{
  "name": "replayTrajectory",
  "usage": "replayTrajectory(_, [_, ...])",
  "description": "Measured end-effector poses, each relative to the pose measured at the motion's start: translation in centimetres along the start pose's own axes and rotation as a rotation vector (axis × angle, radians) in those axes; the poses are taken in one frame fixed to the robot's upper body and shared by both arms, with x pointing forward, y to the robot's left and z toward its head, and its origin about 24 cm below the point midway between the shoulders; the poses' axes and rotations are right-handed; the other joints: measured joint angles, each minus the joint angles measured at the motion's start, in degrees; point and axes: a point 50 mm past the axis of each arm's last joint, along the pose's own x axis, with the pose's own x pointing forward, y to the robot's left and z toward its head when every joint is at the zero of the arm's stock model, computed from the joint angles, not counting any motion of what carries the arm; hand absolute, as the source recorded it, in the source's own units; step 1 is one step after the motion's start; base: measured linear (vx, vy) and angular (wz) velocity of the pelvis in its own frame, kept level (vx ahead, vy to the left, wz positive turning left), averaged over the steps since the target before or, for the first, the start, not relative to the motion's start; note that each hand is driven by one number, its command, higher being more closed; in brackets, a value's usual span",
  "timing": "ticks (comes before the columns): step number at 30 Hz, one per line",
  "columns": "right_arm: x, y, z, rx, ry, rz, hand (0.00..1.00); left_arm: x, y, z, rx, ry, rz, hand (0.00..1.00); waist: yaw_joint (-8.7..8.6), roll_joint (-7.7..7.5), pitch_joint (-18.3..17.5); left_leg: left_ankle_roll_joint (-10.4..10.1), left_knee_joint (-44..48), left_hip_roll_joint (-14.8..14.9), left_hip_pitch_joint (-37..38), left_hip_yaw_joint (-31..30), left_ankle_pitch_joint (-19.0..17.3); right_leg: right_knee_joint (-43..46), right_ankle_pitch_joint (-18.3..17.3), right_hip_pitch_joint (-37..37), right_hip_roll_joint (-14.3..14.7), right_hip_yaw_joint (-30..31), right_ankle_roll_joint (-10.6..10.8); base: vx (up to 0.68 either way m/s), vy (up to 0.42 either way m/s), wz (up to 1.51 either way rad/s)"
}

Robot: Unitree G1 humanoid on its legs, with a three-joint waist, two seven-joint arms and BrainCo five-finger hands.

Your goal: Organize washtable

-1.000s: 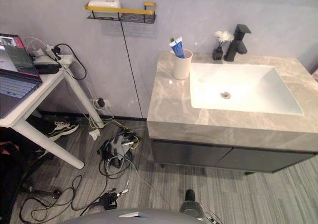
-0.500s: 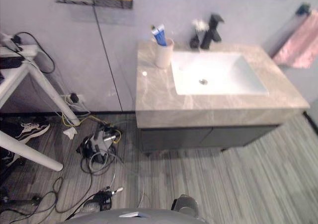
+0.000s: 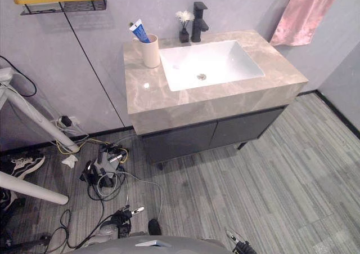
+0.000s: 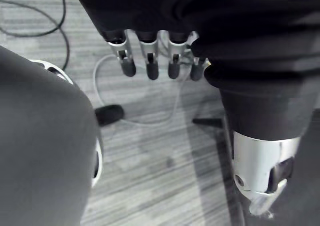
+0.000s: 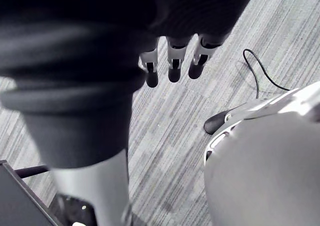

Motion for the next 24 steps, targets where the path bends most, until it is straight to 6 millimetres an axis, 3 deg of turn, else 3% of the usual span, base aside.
replayTrajectory(2, [0.0,0.0,0.1,0.003,-0.012,-0.001,0.00,0.2,0.2,0.8,-0.003,-0.020,0.005,0.00,0.24,0.92,1.70,-0.90,10.00,3.83,-2.82,0.89,-4.95,0.36,0.12,0.42,1.47,1.82,-0.60,-0.14,-0.068,-0.31])
replayTrajectory(3, [0.0,0.0,0.1,0.003,-0.013,-0.001,0.00,0.2,0.2,0.8,-0.003,-0.021,0.005,0.00,0.27,0.97,1.73,-0.94,10.63,4.12,-3.02,0.97,-5.24,0.38,0.08,0.43,1.61,1.97,-0.69,-0.13,-0.044,-0.78])
replayTrajectory(4, [0.0,-0.4,0.7,0.004,-0.037,-0.009,0.00,0.2,0.1,0.9,-0.010,-0.025,0.002,0.00,0.35,2.76,3.52,-0.88,20.03,8.24,-4.37,0.94,-9.52,0.96,0.04,1.23,3.81,5.10,-1.30,-0.10,-0.042,-1.06])
replayTrajectory(5, [0.1,-0.8,0.9,0.001,-0.039,-0.019,0.00,0.2,-0.1,1.0,-0.031,-0.025,0.003,0.00,0.36,3.98,4.30,-1.14,24.32,8.70,-5.45,-4.96,-10.62,1.74,0.08,1.06,5.01,7.96,-1.63,-0.09,-0.050,-1.25])
replayTrajectory(6, [0.1,-0.9,0.9,0.000,-0.041,-0.022,0.00,0.2,-0.1,0.9,-0.048,-0.025,0.004,0.00,0.38,3.78,4.45,-1.57,25.78,8.40,-5.94,-8.01,-10.87,2.01,0.25,0.89,5.27,9.23,-1.90,-0.10,-0.051,-1.15])
replayTrajectory(7, [0.1,-1.1,1.0,-0.001,-0.042,-0.028,0.00,0.2,-0.4,1.0,-0.061,-0.026,0.000,0.00,0.31,4.00,4.78,-4.01,26.72,5.85,-7.02,-16.63,-12.99,2.49,0.38,0.20,5.42,11.92,-2.09,-0.09,-0.006,-0.94])
replayTrajectory(9, [0.0,-1.8,1.2,-0.002,-0.050,-0.044,0.00,0.1,-1.2,0.9,-0.099,-0.025,-0.018,0.00,0.62,5.76,4.76,-5.82,24.63,0.77,-6.86,-27.70,-15.05,3.98,0.38,-2.28,6.57,17.29,-2.09,-0.07,0.118,-1.37])
replayTrajectory(12, [0.0,-1.7,1.4,-0.055,-0.071,-0.026,0.00,0.0,-1.2,0.6,-0.167,-0.015,-0.002,0.00,0.97,5.47,4.21,-5.77,21.75,-4.93,-4.21,-33.82,-18.25,3.57,0.67,-5.00,8.37,28.25,-3.23,0.07,0.159,-1.35])
replayTrajectory(13, [0.0,-1.4,1.5,-0.083,-0.074,-0.012,0.00,-0.1,-0.7,-0.1,-0.205,-0.004,0.019,0.00,1.75,5.37,3.92,-4.97,21.53,-5.56,-3.89,-34.18,-18.70,5.64,0.53,-6.00,9.20,31.06,-4.34,0.09,0.189,-1.45])
replayTrajectory(15, [0.0,-1.2,1.4,-0.111,-0.073,-0.005,0.00,-0.3,0.0,-0.4,-0.250,-0.018,0.044,0.00,1.94,4.54,3.61,-4.42,21.57,-4.61,-2.70,-29.08,-18.97,8.76,0.20,-7.47,9.88,34.74,-4.04,0.11,0.108,-1.24])
replayTrajectory(18, [-0.1,-1.7,1.4,-0.209,-0.075,-0.002,0.00,-0.7,-1.1,-1.5,-0.263,0.009,0.024,0.00,1.40,5.26,-0.83,-3.06,19.65,-3.74,-0.65,-23.90,-19.31,8.03,-0.75,-8.23,10.83,39.85,-4.11,0.26,0.100,-1.00])
replayTrajectory(21, [0.0,-1.1,2.1,-0.217,-0.095,0.017,0.00,-0.5,-1.3,-0.8,-0.244,-0.006,0.015,0.00,1.35,5.43,-2.50,-0.80,15.09,-4.03,1.35,-19.47,-16.61,8.15,0.10,-10.47,10.84,42.95,-2.84,0.29,0.081,-0.78])
replayTrajectory(24, [0.1,-0.8,3.0,-0.205,-0.118,0.022,0.00,-0.3,-2.1,0.2,-0.196,-0.030,-0.015,0.00,1.07,5.57,-2.58,-1.21,16.52,-5.68,1.36,-18.56,-14.84,9.38,0.34,-11.37,10.40,42.80,-2.82,0.23,0.007,-0.91])
